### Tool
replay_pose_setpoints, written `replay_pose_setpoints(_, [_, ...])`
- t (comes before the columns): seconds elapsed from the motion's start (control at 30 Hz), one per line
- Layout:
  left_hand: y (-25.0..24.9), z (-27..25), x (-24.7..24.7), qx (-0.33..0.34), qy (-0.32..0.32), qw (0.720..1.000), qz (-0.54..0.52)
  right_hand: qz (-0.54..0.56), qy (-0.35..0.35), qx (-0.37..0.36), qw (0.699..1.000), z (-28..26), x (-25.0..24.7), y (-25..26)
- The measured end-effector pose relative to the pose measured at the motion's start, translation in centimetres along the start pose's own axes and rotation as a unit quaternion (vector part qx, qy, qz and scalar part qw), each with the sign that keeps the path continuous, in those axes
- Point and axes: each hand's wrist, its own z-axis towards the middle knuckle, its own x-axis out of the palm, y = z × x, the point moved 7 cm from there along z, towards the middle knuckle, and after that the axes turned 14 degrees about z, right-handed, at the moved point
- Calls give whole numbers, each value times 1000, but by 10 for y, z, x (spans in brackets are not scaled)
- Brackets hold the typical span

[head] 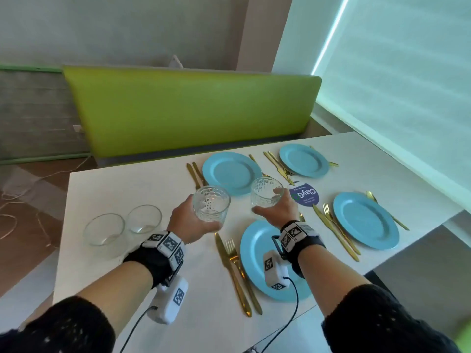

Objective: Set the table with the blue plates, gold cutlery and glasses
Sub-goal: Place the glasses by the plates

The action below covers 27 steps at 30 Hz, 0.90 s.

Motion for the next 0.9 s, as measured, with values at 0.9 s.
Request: replay_pose_setpoints(0.9, [-189,201,211,-36,68,997,22,14,-105,206,973,278,-206,-189])
